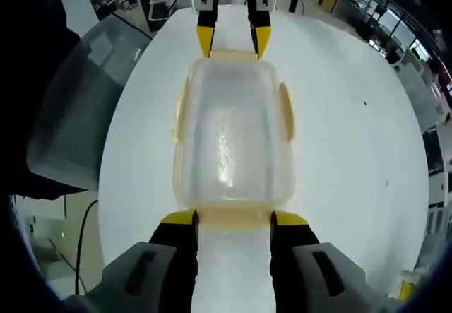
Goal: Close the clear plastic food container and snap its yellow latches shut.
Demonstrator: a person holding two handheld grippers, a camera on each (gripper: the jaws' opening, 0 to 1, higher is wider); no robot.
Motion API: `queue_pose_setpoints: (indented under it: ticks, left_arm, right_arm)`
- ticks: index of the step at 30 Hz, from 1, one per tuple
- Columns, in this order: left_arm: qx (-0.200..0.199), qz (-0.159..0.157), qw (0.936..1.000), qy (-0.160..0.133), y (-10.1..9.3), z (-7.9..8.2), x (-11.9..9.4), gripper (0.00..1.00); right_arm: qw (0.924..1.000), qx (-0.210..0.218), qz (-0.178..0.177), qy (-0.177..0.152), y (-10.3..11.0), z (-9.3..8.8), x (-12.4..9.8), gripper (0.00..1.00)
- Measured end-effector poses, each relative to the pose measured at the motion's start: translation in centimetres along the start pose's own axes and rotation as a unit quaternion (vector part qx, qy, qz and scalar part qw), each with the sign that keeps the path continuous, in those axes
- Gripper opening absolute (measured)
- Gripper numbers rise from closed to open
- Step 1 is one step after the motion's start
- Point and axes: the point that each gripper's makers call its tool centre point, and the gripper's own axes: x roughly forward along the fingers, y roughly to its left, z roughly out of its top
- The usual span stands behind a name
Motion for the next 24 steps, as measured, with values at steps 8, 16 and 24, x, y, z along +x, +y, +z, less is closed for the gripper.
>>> queue_pose_setpoints:
  ticks: [8, 16, 24]
  left_arm:
    - [0.004, -0.001, 1.0000, -0.008, 0.0, 0.9, 1.0, 0.33]
    - [-0.004, -0.003, 0.9999, -0.009, 0.0, 1.0, 1.3, 0.33]
    - [-0.006, -0.002, 0.9999, -0.011, -0.1, 0.8, 1.8, 0.33]
  right_arm:
    - [0.9999, 0.007, 0.001, 0.008, 0.1, -1.3, -0.1, 0.36]
    - [1.0000, 0.006, -0.002, 0.007, -0.2, -1.6, 0.0, 0.36]
    - [1.0000, 0.005, -0.004, 0.003, -0.2, -2.0, 0.4, 0.36]
